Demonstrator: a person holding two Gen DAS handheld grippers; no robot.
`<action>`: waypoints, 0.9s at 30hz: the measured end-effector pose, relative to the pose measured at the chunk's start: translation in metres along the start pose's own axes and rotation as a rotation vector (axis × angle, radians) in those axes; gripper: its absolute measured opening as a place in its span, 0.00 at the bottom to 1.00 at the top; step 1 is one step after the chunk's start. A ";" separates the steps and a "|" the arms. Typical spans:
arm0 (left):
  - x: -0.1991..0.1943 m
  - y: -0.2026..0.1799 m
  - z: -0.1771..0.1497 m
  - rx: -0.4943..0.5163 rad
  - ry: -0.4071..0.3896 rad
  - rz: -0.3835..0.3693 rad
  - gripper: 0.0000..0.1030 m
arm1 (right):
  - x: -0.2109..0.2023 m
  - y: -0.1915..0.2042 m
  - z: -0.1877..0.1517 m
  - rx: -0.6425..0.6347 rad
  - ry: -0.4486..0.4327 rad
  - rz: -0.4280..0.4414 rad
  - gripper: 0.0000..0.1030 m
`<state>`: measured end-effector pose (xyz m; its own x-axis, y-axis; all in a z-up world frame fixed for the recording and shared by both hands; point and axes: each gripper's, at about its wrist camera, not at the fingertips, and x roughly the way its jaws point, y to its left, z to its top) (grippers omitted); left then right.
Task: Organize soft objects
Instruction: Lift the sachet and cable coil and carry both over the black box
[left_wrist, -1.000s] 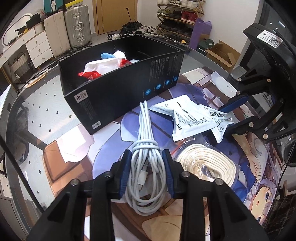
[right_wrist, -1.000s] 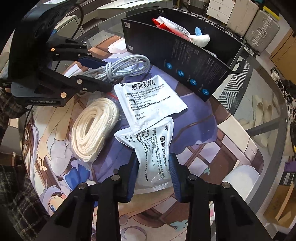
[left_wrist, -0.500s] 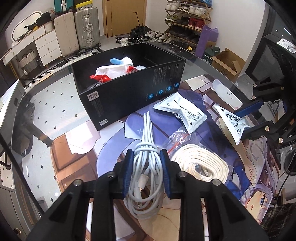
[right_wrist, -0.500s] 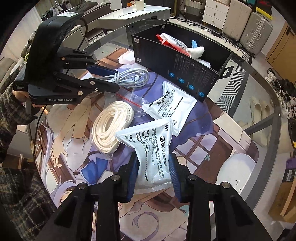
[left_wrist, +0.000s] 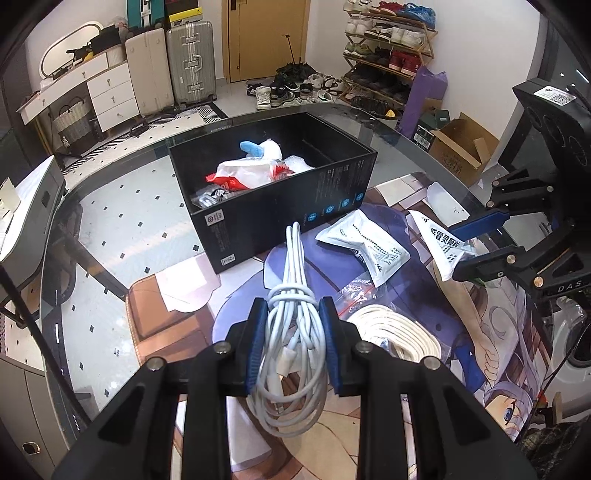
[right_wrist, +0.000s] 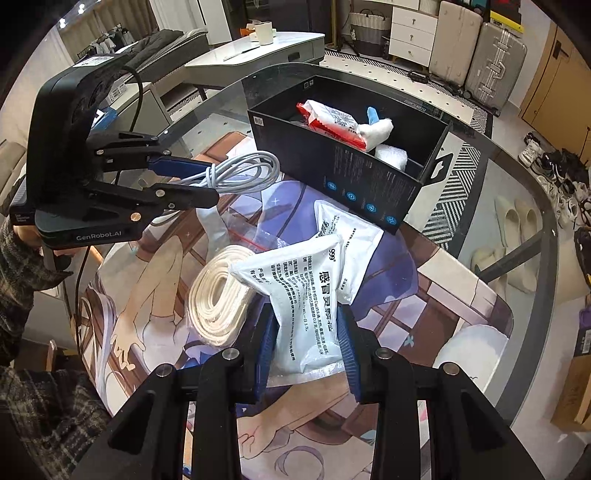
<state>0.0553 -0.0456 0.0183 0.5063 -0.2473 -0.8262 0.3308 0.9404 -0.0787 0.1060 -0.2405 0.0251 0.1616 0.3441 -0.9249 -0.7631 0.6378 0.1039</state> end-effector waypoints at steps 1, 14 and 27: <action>-0.002 -0.001 0.001 -0.001 -0.004 0.003 0.26 | -0.001 0.000 0.002 0.001 -0.006 0.002 0.32; -0.023 0.004 0.019 -0.041 -0.056 0.009 0.26 | -0.011 0.007 0.032 0.017 -0.080 0.004 0.32; -0.034 0.014 0.040 -0.076 -0.090 0.035 0.26 | -0.018 -0.005 0.060 0.076 -0.134 -0.007 0.32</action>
<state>0.0741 -0.0327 0.0677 0.5873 -0.2305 -0.7758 0.2516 0.9631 -0.0957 0.1442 -0.2087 0.0634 0.2524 0.4254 -0.8691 -0.7133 0.6887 0.1299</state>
